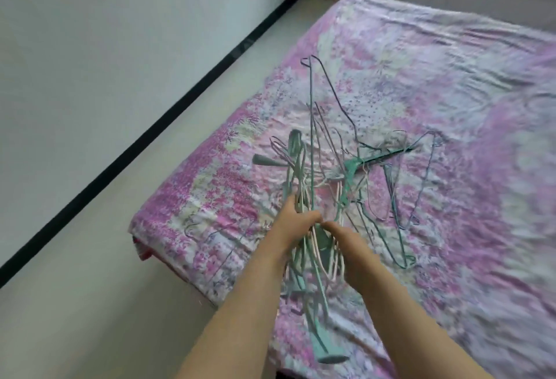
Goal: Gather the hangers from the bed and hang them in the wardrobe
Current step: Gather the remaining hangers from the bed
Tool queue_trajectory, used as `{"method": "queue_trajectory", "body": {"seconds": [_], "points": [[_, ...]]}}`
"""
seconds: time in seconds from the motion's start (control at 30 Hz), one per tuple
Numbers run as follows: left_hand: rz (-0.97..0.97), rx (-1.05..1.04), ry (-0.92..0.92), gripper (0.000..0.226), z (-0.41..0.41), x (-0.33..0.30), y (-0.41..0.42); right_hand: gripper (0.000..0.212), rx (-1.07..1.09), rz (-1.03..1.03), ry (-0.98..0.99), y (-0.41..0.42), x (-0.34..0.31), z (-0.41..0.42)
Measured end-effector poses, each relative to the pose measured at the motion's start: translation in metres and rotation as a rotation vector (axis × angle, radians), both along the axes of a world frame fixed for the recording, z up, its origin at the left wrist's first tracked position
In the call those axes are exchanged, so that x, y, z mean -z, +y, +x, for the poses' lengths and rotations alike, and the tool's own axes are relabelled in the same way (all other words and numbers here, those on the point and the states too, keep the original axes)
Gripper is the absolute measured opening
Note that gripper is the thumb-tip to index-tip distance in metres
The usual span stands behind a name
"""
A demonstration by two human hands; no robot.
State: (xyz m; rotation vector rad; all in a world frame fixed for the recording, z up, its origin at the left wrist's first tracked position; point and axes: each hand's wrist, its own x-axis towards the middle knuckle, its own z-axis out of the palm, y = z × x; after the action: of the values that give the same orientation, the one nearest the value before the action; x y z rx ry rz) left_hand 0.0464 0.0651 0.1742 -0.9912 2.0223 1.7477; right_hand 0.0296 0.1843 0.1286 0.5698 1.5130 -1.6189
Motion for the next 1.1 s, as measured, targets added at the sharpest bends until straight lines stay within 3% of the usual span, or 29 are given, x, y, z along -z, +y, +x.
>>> {"method": "queue_trajectory", "body": {"seconds": [0.07,0.1,0.4,0.6,0.87,0.97,1.03,1.1], "points": [[-0.014,-0.002,0.045,0.023,0.003,-0.022,0.008,0.018,0.022,-0.01,0.081,0.008,-0.023,0.0],[-0.018,-0.008,0.063,0.024,0.004,-0.031,0.012,0.013,0.028,-0.011,0.11,0.011,-0.033,-0.001],[-0.049,-0.094,0.143,0.021,0.014,-0.085,0.035,0.003,-0.021,-0.045,0.147,0.042,-0.091,0.008],[0.114,-0.139,0.203,0.03,0.03,-0.109,0.049,0.022,-0.015,-0.144,0.259,0.058,-0.109,0.017],[-0.072,-0.021,0.582,0.026,0.031,-0.178,0.066,0.027,-0.058,-0.383,0.499,0.061,-0.164,0.001],[-0.045,-0.026,0.592,0.014,0.032,-0.187,0.068,0.028,-0.071,-0.198,0.607,0.061,-0.172,-0.009],[-0.027,-0.052,0.556,0.024,0.031,-0.183,0.071,0.028,-0.192,0.069,0.766,0.064,-0.164,-0.008],[0.035,-0.114,0.517,0.037,0.029,-0.175,0.076,0.028,-0.302,0.189,0.865,0.069,-0.154,0.0]]}}
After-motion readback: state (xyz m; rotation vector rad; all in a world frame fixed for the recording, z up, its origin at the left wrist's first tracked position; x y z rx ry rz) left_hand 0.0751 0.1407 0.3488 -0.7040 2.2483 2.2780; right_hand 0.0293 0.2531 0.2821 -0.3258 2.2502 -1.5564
